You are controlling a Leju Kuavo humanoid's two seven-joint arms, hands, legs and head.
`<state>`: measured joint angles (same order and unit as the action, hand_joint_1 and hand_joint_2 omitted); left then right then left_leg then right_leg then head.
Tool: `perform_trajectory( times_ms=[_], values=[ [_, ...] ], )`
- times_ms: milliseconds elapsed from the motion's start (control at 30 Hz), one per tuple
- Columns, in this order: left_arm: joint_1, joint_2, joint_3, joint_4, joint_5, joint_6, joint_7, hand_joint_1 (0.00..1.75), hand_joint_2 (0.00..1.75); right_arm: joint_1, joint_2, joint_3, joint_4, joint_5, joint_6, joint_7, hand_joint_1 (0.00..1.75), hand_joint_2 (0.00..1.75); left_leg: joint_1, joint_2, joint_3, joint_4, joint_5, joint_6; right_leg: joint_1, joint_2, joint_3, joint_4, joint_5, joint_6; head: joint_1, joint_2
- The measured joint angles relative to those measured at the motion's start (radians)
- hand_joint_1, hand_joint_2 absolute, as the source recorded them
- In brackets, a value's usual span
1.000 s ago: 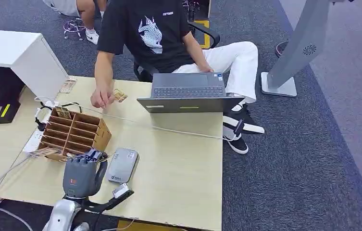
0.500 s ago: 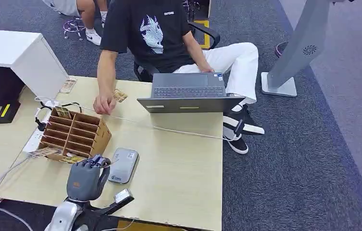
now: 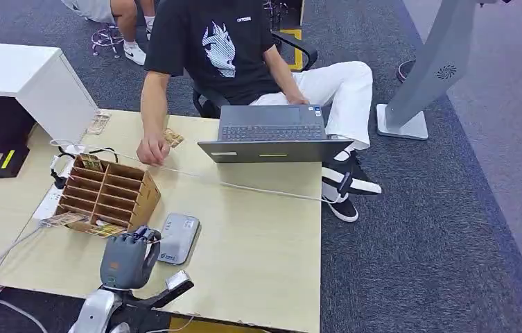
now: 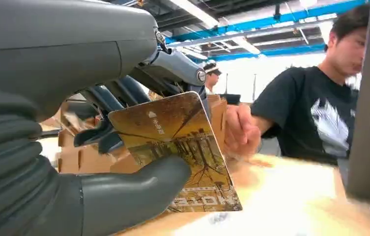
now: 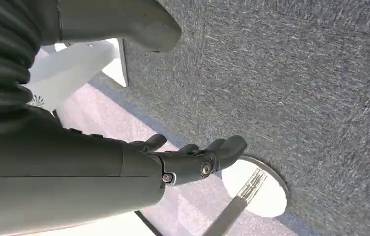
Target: Pass the card to the sensor for recognition and then transmit it.
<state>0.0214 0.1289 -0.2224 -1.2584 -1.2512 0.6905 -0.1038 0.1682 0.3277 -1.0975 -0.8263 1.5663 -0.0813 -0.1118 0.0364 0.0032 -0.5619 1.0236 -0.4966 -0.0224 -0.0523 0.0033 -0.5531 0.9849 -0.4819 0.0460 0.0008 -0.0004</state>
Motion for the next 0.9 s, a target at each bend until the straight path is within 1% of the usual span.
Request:
perform_trajectory(
  times_ms=[67,133,233,333,467,533,633,700,733,767,800,833,867,900],
  values=[
    [-0.010,-0.005,0.000,0.043,0.008,0.000,0.002,1.75,1.75,0.000,0.000,0.000,0.002,0.000,-0.003,-0.005,0.00,1.75,0.000,0.000,0.000,0.000,0.000,0.000,0.000,0.000,0.000,0.000,0.000,0.000,0.000,0.000],
    [-0.026,-0.011,0.003,0.094,0.027,0.009,-0.020,1.75,1.75,0.000,0.001,0.002,0.005,0.000,-0.007,-0.009,0.00,1.75,0.000,0.000,0.000,0.000,0.000,0.000,0.000,0.000,0.000,0.000,0.000,0.000,0.000,0.000],
    [-0.051,-0.024,0.032,0.167,0.031,0.016,-0.055,1.75,1.75,-0.002,0.001,0.007,0.010,0.000,-0.014,-0.015,0.00,1.75,0.000,-0.001,0.001,0.000,0.000,0.000,0.000,-0.001,0.002,0.000,0.000,0.000,0.000,0.000],
    [-0.065,-0.036,0.059,0.210,0.024,0.017,-0.074,1.75,1.75,-0.002,0.001,0.008,0.016,0.000,-0.018,-0.015,0.00,1.75,0.000,-0.001,0.002,0.000,0.000,0.000,0.000,-0.002,0.003,0.000,0.000,0.000,0.000,0.000],
    [-0.061,-0.048,0.097,0.240,0.005,0.017,-0.096,1.75,1.75,-0.002,0.001,0.011,0.022,0.000,-0.028,-0.015,0.00,1.75,0.000,-0.001,0.003,0.000,0.000,0.000,0.000,-0.002,0.004,0.000,0.000,0.000,0.000,0.000],
    [-0.062,-0.054,0.105,0.246,0.003,0.017,-0.113,1.75,1.75,-0.003,-0.004,0.010,0.022,0.000,-0.009,-0.024,0.00,1.75,0.000,-0.001,0.003,0.000,0.000,0.000,0.000,-0.002,0.004,0.000,0.000,0.000,0.000,0.000],
    [-0.058,-0.072,0.138,0.237,-0.005,0.018,-0.155,1.75,1.75,-0.004,-0.008,0.005,0.008,0.000,0.047,-0.040,0.00,1.75,0.000,-0.001,0.004,0.000,0.000,0.000,0.000,-0.002,0.004,0.000,0.000,0.000,0.000,0.000],
    [-0.036,-0.085,0.183,0.168,-0.005,0.018,-0.188,1.75,1.75,0.000,-0.008,0.004,-0.013,0.000,0.067,-0.042,0.00,1.75,0.000,0.000,0.004,0.000,0.000,0.000,0.000,0.000,0.003,0.000,0.000,0.000,0.000,0.000],
    [-0.029,-0.089,0.203,0.139,-0.002,0.018,-0.197,1.75,1.75,0.003,-0.008,0.004,-0.022,-0.002,0.063,-0.038,0.00,1.75,0.000,0.000,0.003,0.000,0.000,0.000,0.000,0.000,0.003,0.000,0.000,0.000,0.000,0.000],
    [-0.022,-0.094,0.221,0.100,-0.001,0.018,-0.214,1.75,1.75,-0.008,0.001,0.008,-0.009,-0.022,0.021,-0.005,0.00,1.75,0.001,0.000,0.003,0.000,0.000,0.000,0.000,0.000,0.003,0.000,0.000,0.000,0.000,0.000],
    [-0.012,-0.100,0.242,0.042,-0.002,0.018,-0.227,1.75,1.75,-0.030,0.005,0.015,0.048,-0.046,-0.063,0.043,0.00,1.75,0.003,0.001,0.003,0.000,0.001,-0.002,0.003,0.002,0.002,0.000,0.001,-0.001,-0.002,0.000],
    [-0.010,-0.104,0.260,-0.015,-0.008,0.018,-0.232,1.75,1.75,-0.055,0.005,0.026,0.132,-0.063,-0.190,0.097,0.00,1.75,0.005,0.003,0.002,0.000,0.001,-0.002,0.005,0.002,0.001,0.000,0.002,-0.003,0.001,0.000],
    [-0.012,-0.105,0.274,-0.070,-0.011,0.018,-0.219,1.75,1.75,-0.084,0.005,0.042,0.212,-0.066,-0.297,0.132,0.00,1.75,0.005,0.002,0.002,0.000,0.002,-0.002,0.005,0.002,0.001,0.000,0.002,-0.003,0.001,0.000],
    [-0.015,-0.105,0.276,-0.115,-0.013,0.018,-0.197,1.75,1.75,-0.105,0.001,0.060,0.286,-0.067,-0.350,0.145,0.00,1.75,0.004,0.001,0.003,0.000,0.002,-0.002,0.004,0.001,0.002,0.001,0.001,-0.003,0.000,0.000]
  ],
)
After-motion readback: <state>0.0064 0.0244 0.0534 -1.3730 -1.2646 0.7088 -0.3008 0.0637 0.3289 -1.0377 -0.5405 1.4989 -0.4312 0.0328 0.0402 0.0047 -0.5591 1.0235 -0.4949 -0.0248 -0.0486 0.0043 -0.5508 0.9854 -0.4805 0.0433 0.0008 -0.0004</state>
